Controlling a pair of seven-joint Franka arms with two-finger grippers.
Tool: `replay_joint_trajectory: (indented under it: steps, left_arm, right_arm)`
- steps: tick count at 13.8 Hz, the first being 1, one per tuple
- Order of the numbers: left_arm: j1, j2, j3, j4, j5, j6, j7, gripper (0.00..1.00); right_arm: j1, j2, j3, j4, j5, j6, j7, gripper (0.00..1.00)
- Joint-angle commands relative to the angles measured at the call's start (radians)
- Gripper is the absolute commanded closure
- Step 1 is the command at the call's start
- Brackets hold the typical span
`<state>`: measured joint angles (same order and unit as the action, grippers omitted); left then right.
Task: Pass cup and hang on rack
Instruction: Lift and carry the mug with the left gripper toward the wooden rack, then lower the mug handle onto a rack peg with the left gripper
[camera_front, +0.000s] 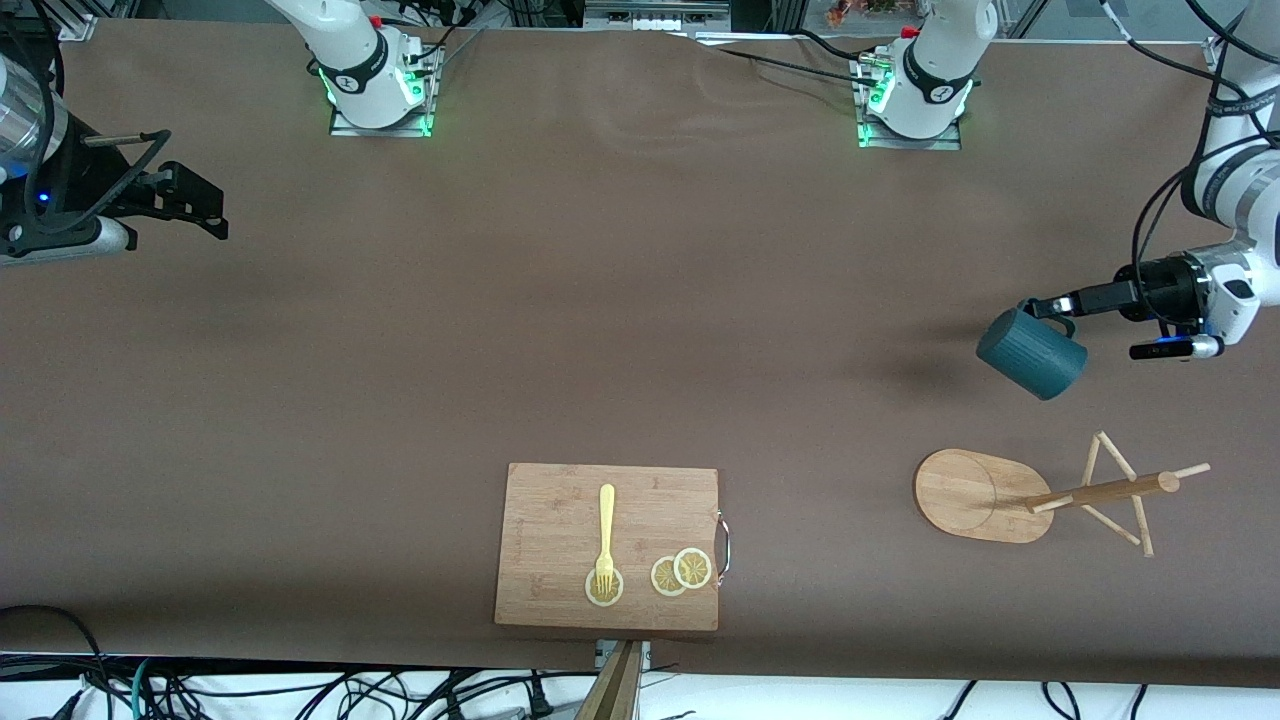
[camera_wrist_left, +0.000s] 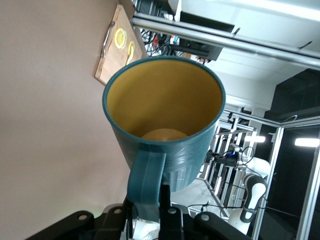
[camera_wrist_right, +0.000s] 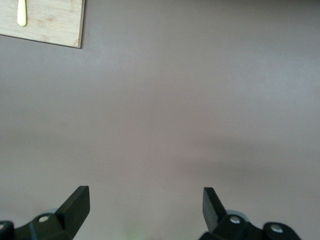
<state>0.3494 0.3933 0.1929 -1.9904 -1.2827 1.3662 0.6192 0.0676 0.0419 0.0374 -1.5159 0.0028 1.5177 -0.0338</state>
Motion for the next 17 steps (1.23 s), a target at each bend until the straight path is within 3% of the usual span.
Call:
replay_joint_trajectory:
  steps: [1, 10, 17]
  left_arm:
    - [0.019, 0.096, -0.004, 0.119, -0.055, -0.065, -0.026, 1.0]
    - [0.037, 0.288, -0.007, 0.298, -0.176, -0.151, -0.027, 1.0]
    - [0.053, 0.348, -0.007, 0.301, -0.297, -0.21, -0.026, 1.0]
  right_arm:
    - [-0.009, 0.007, 0.009, 0.025, -0.004, -0.022, 0.006, 0.0]
    - [-0.009, 0.007, 0.007, 0.025, -0.003, -0.019, 0.006, 0.0]
    - [-0.008, 0.007, 0.009, 0.025, -0.003, -0.014, 0.003, 0.0]
